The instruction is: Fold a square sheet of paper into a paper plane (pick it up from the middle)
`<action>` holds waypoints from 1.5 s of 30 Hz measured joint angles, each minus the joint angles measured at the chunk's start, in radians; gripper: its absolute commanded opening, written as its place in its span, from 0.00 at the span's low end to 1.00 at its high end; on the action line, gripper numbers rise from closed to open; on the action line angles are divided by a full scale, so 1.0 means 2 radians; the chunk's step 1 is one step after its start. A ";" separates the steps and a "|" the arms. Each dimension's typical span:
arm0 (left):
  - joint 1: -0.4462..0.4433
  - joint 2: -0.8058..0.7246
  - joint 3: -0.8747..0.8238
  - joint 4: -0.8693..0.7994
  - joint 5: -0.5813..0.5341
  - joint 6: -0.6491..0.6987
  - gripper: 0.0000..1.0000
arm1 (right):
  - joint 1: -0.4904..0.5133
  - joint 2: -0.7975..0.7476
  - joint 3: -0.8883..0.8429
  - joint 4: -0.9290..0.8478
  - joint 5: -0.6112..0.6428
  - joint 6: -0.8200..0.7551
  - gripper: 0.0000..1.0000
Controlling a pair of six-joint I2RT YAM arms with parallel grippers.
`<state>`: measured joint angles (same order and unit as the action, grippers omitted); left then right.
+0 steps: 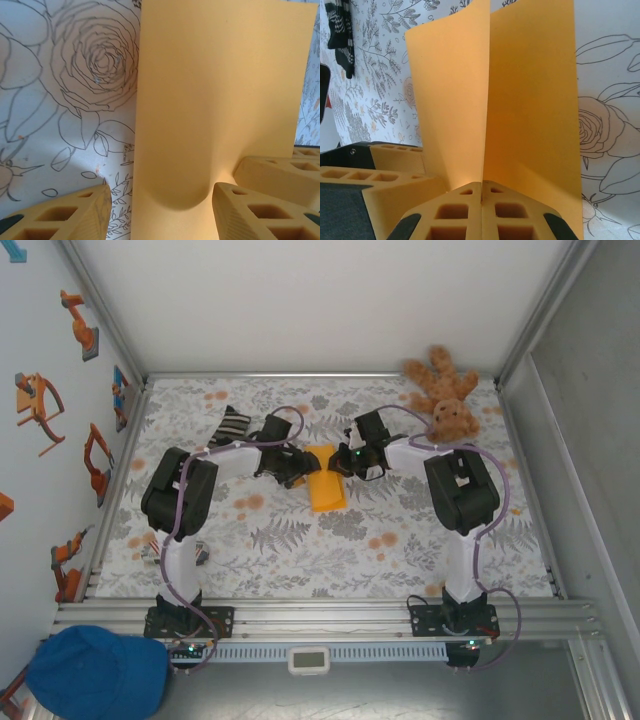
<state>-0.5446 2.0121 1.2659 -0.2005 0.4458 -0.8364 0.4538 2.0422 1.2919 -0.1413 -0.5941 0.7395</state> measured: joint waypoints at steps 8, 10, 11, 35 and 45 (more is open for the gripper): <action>-0.007 0.000 0.000 -0.006 -0.001 0.003 0.41 | -0.002 0.000 0.000 0.000 0.000 0.000 0.00; -0.007 0.001 0.000 -0.009 -0.001 0.002 0.41 | -0.002 0.000 0.000 0.000 0.000 0.000 0.00; -0.007 0.001 0.000 -0.010 -0.002 0.002 0.41 | -0.002 0.000 0.000 0.000 0.000 0.000 0.00; -0.015 0.042 0.081 -0.125 -0.045 0.009 0.37 | -0.057 -0.102 -0.053 -0.002 0.072 -0.021 0.42; -0.027 0.057 0.111 -0.161 -0.074 0.008 0.39 | -0.057 -0.101 -0.053 -0.006 0.072 -0.044 0.41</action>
<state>-0.5980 2.1258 1.4887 -0.5220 0.2985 -0.8207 0.3389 1.8397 1.1854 -0.1524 -0.4503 0.6506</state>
